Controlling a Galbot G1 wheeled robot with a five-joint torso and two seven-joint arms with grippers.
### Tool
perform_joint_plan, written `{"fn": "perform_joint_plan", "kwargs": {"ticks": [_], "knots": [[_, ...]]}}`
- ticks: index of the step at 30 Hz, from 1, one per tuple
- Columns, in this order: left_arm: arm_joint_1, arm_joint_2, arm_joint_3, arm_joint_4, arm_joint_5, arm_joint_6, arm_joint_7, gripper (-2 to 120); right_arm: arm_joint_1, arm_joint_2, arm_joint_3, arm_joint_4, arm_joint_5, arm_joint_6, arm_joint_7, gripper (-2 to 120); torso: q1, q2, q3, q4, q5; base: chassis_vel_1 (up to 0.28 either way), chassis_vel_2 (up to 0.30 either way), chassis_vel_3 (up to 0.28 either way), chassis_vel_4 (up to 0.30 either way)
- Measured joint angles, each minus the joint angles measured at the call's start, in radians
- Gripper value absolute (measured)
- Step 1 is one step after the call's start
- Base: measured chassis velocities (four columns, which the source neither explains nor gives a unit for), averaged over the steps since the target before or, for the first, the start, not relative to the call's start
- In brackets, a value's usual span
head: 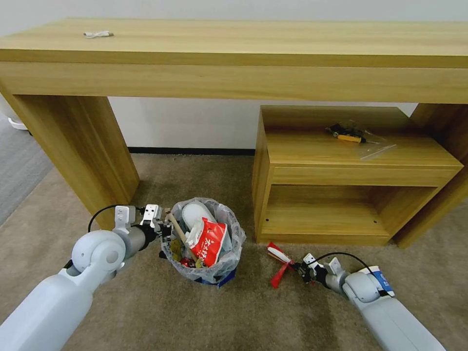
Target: Pick up the trash bin and place the garbage on the floor into it.
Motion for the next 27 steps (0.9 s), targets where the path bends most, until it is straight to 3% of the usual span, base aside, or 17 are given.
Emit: {"fn": "perform_joint_plan", "kwargs": {"ticks": [8, 11, 19, 27], "knots": [[0.003, 0.000, -0.004, 0.008, 0.008, 0.000, 0.000, 0, -0.040, -0.045, 0.047, 0.238, 0.101, 0.010, 0.030, 0, 0.000, 0.000, 0.000, 0.0001, -0.0002, 0.000, 0.000, 0.000, 0.000], [0.003, -0.001, -0.005, 0.025, 0.017, 0.000, 0.000, 0, -0.050, -0.072, 0.068, 0.389, 0.185, -0.015, 0.058, 0, 0.000, 0.000, 0.000, 0.0003, -0.0002, 0.000, 0.000, 0.000, 0.000], [-0.017, -0.014, 0.022, 0.053, 0.007, 0.000, 0.009, 0, -0.020, -0.113, 0.082, 0.644, 0.350, -0.095, 0.127, 0, 0.000, 0.000, 0.000, 0.0002, -0.0003, 0.000, 0.000, 0.000, 0.000], [-0.045, -0.020, 0.077, 0.067, 0.007, 0.000, 0.026, 0, 0.030, -0.103, 0.012, 0.716, 0.376, -0.128, 0.147, 0, 0.000, 0.000, 0.000, 0.0002, -0.0001, 0.000, 0.000, 0.000, 0.000]]}}
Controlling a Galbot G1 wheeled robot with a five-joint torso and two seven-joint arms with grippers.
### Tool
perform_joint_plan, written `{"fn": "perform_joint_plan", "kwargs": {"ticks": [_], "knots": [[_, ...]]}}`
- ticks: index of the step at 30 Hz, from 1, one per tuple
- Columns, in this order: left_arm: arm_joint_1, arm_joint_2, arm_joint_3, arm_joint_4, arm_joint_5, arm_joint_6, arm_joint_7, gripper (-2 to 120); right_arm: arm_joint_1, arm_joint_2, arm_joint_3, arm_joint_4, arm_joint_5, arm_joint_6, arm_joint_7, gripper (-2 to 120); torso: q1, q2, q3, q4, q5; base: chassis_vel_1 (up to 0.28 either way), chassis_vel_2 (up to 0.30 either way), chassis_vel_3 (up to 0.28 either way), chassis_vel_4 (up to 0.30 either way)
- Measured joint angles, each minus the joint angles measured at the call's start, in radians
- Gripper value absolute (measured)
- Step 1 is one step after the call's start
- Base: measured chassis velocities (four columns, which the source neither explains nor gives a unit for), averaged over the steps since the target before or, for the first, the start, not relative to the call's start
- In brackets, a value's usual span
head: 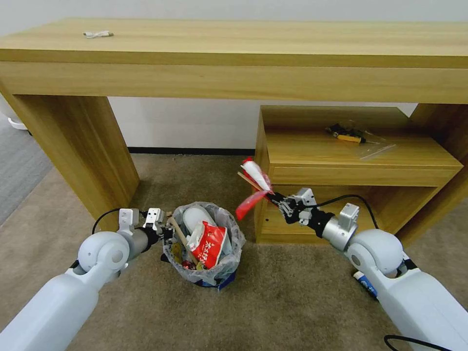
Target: Pick up the trash bin and place the garbage on the floor into it.
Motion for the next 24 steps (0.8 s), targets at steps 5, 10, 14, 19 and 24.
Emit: {"fn": "perform_joint_plan", "kwargs": {"ticks": [5, 10, 14, 19, 24], "knots": [[-0.036, -0.009, 0.051, 0.001, -0.036, 0.000, 0.007, 0, 0.051, 0.036, -0.072, -0.025, 0.012, -0.024, 0.016, 0, 0.000, 0.000, 0.000, -0.0001, 0.0000, 0.000, 0.000, 0.000, 0.000], [-0.056, -0.015, 0.076, 0.001, -0.058, 0.000, 0.003, 0, 0.065, 0.054, -0.114, -0.028, 0.026, -0.031, 0.033, 0, 0.000, 0.000, 0.000, 0.0000, -0.0001, 0.000, 0.000, 0.000, 0.000], [-0.079, -0.024, 0.113, -0.009, -0.098, 0.000, -0.033, 0, 0.077, 0.090, -0.179, -0.019, 0.057, -0.047, 0.079, 0, 0.000, 0.000, 0.000, -0.0001, -0.0002, 0.000, 0.000, 0.000, 0.000], [-0.094, -0.018, 0.142, -0.033, -0.138, 0.000, -0.081, 0, 0.075, 0.131, -0.219, -0.025, 0.057, -0.053, 0.095, 0, 0.000, 0.000, 0.000, 0.0000, 0.0000, 0.000, 0.000, 0.000, 0.000], [-0.103, -0.012, 0.146, -0.049, -0.165, 0.000, -0.111, 0, 0.055, 0.137, -0.240, -0.043, 0.040, -0.049, 0.098, 0, 0.000, 0.000, 0.000, -0.0001, -0.0001, 0.000, 0.000, 0.000, 0.000]]}}
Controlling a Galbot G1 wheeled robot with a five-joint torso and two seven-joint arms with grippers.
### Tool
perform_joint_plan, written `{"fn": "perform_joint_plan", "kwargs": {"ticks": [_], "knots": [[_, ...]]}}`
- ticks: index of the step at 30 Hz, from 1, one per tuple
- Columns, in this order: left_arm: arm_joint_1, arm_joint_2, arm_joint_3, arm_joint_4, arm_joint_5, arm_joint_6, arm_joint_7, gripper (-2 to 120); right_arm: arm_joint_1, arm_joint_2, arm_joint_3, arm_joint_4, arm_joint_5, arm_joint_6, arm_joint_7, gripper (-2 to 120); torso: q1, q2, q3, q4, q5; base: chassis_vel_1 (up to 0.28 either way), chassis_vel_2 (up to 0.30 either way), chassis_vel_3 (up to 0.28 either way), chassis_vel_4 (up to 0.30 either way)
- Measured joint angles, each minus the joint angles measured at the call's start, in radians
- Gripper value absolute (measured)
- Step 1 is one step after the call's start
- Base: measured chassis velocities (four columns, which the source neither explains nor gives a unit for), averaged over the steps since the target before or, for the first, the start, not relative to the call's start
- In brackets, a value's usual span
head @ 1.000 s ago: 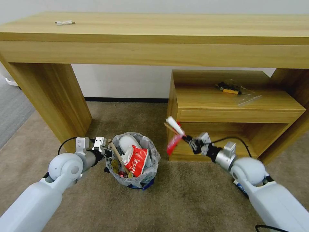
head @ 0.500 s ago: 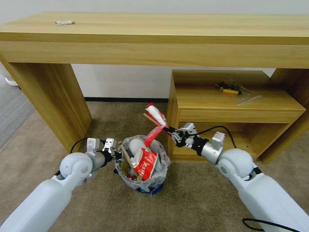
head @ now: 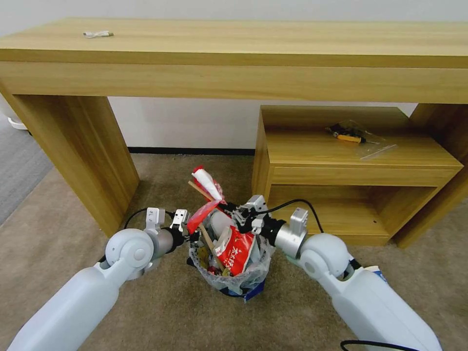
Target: Pick up the trash bin and place the garbage on the floor into it.
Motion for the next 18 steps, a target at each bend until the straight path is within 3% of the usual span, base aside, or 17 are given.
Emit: {"fn": "perform_joint_plan", "kwargs": {"ticks": [10, 14, 15, 18], "knots": [[0.007, 0.016, -0.014, -0.017, -0.008, 0.000, -0.017, 0, -0.017, -0.014, 0.000, -0.011, -0.026, 0.008, 0.010, 0, 0.000, 0.000, 0.000, 0.0002, 0.0001, 0.000, 0.000, 0.000, 0.000], [0.008, 0.019, -0.022, -0.019, -0.004, 0.000, -0.017, 0, -0.029, -0.022, 0.002, -0.007, -0.046, 0.009, 0.012, 11, 0.000, 0.000, 0.000, 0.0000, 0.0001, 0.000, 0.000, 0.000, 0.000], [0.009, 0.020, -0.024, -0.020, -0.002, 0.000, -0.017, 0, -0.036, -0.026, 0.000, 0.000, -0.050, 0.010, 0.014, 19, 0.000, 0.000, 0.000, 0.0000, 0.0001, 0.000, 0.000, 0.000, 0.000], [0.009, 0.022, -0.025, -0.022, 0.000, 0.000, -0.017, 0, -0.040, -0.028, -0.004, 0.004, -0.053, 0.011, 0.017, 24, 0.000, 0.000, 0.000, 0.0000, 0.0000, 0.000, 0.000, 0.000, 0.000]]}}
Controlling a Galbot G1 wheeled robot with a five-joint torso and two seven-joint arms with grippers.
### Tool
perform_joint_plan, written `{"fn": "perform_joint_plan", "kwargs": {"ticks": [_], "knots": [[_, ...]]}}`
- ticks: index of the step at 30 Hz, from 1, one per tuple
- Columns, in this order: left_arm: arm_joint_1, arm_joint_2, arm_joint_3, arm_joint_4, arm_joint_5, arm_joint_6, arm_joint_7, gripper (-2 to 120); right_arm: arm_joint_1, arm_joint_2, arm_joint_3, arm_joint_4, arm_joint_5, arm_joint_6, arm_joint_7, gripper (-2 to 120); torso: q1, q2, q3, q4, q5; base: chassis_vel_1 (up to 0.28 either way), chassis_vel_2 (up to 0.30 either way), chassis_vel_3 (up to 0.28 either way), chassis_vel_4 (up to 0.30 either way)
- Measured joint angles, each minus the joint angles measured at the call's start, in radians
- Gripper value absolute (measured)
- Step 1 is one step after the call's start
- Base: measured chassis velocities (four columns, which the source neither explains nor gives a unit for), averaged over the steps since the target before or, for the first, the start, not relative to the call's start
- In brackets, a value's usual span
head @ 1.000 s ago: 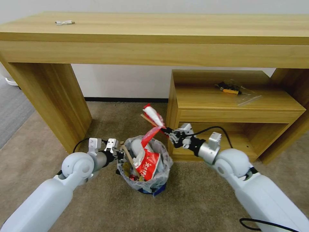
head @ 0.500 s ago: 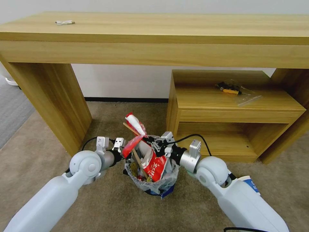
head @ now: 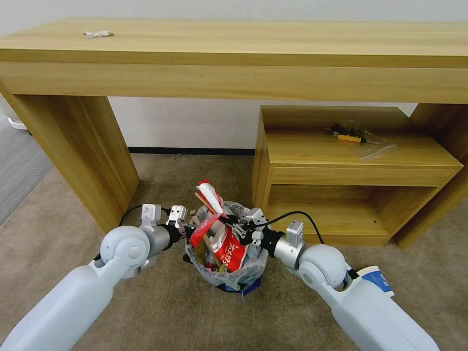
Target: Pick up the trash bin and place the garbage on the floor into it.
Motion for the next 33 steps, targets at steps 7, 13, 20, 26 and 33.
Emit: {"fn": "perform_joint_plan", "kwargs": {"ticks": [7, 13, 20, 26, 33], "knots": [[0.009, 0.019, -0.020, 0.000, 0.035, 0.000, 0.017, 0, -0.006, -0.011, -0.004, 0.017, -0.016, 0.017, 0.005, 52, 0.000, 0.000, 0.000, 0.0002, 0.0001, 0.000, 0.000, 0.000, 0.000], [0.018, 0.022, -0.031, 0.011, 0.088, 0.000, 0.054, 0, -0.016, -0.035, 0.027, 0.052, -0.004, 0.016, 0.013, 75, 0.000, 0.000, 0.000, 0.0001, 0.0000, 0.000, 0.000, 0.000, 0.000], [0.019, 0.017, -0.036, 0.019, 0.087, 0.000, 0.059, 0, -0.023, -0.043, 0.041, 0.073, 0.007, 0.008, 0.019, 96, 0.000, 0.000, 0.000, 0.0000, 0.0000, 0.000, 0.000, 0.000, 0.000], [0.025, 0.018, -0.038, 0.011, 0.089, 0.000, 0.059, 0, 0.020, -0.028, 0.019, 0.048, 0.035, -0.027, 0.037, 100, 0.000, 0.000, 0.000, 0.0003, 0.0001, 0.000, 0.000, 0.000, 0.000], [0.026, 0.020, -0.047, 0.006, 0.086, 0.000, 0.057, 0, 0.019, -0.033, 0.017, 0.038, 0.029, -0.027, 0.039, 100, 0.000, 0.000, 0.000, 0.0000, 0.0002, 0.000, 0.000, 0.000, 0.000]]}}
